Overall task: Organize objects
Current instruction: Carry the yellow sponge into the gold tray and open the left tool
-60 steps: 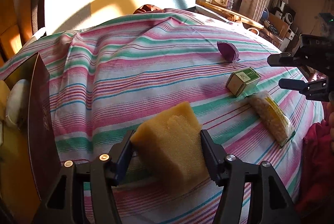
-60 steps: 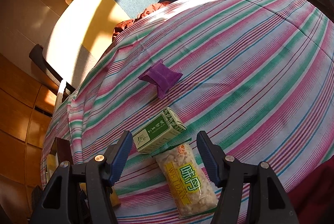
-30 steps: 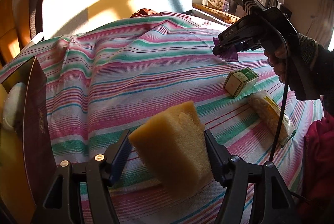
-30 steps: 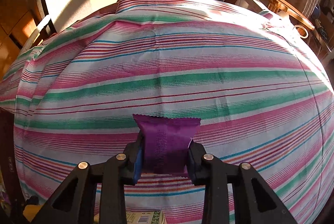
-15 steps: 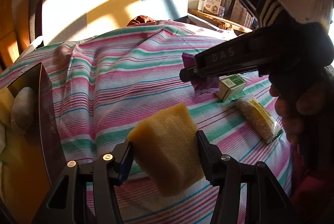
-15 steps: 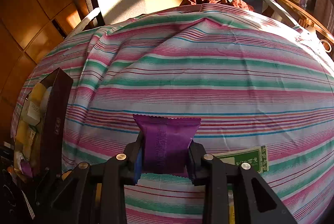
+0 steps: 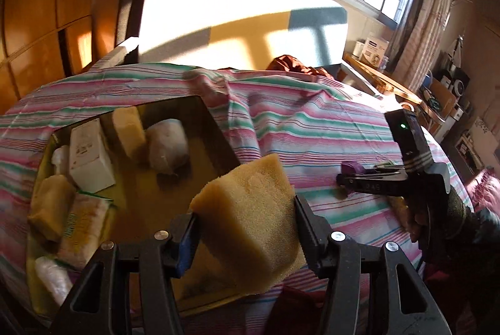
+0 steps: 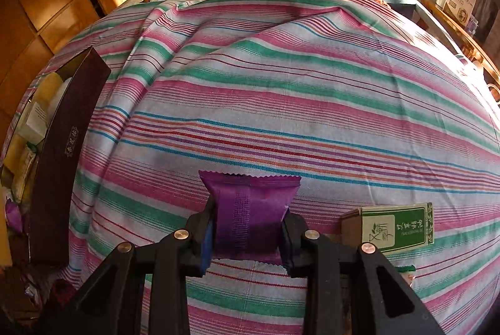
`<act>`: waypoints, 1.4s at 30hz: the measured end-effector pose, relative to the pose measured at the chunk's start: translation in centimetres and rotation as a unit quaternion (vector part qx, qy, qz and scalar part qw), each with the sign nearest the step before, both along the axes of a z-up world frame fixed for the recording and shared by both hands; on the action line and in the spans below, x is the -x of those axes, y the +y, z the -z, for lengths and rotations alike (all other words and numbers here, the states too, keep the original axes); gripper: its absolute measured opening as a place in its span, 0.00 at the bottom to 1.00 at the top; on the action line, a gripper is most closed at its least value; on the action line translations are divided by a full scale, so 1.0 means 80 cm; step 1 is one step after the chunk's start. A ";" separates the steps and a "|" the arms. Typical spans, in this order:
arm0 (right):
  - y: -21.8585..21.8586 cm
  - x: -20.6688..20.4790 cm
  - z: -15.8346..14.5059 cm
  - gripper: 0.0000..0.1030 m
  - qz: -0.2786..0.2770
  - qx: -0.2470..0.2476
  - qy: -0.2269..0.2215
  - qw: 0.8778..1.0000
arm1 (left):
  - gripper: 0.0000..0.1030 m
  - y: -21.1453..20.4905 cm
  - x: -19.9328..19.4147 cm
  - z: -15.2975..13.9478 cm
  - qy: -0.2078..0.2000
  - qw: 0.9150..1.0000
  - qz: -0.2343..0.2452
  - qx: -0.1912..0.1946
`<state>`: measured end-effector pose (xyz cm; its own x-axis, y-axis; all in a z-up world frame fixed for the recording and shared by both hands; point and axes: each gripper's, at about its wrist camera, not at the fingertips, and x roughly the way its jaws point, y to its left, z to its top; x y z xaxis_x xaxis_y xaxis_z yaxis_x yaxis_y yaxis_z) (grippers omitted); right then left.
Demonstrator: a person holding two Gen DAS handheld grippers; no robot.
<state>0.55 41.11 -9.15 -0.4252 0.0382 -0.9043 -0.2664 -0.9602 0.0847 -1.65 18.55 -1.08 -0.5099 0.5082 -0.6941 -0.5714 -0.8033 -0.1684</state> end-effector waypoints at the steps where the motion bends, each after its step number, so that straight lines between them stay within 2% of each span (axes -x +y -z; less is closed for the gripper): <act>1: -0.001 0.000 0.000 0.32 -0.001 -0.002 -0.001 1.000 | 0.55 -0.015 0.008 -0.003 0.007 1.000 -0.022 0.010; 6: -0.001 0.000 0.001 0.32 -0.005 -0.002 -0.003 1.000 | 0.56 -0.083 0.037 -0.007 0.031 0.992 -0.117 0.042; 13: -0.007 0.000 0.001 0.32 -0.012 -0.016 -0.001 1.000 | 0.56 -0.119 0.054 0.003 0.030 0.985 -0.158 0.062; 28: -0.011 0.002 0.002 0.32 -0.021 -0.028 -0.001 0.999 | 0.56 -0.094 0.082 0.027 -0.006 0.989 -0.129 0.070; 33: -0.011 0.002 0.003 0.32 -0.021 -0.029 -0.002 0.999 | 0.56 -0.083 0.109 0.046 -0.058 0.990 -0.113 0.062; 37: -0.011 0.003 0.002 0.32 -0.021 -0.029 -0.001 0.999 | 0.56 -0.073 0.143 0.071 -0.131 0.985 -0.101 0.053; 42: -0.012 0.003 0.002 0.32 -0.021 -0.029 -0.002 0.999 | 0.58 -0.054 0.177 0.090 -0.153 0.980 -0.107 0.073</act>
<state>0.30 40.17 -9.35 -0.4247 0.0726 -0.9024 -0.2259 -0.9737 0.0280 -15.83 14.22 -8.24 -0.3505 0.2966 -0.8883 -0.3283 -0.9273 -0.1801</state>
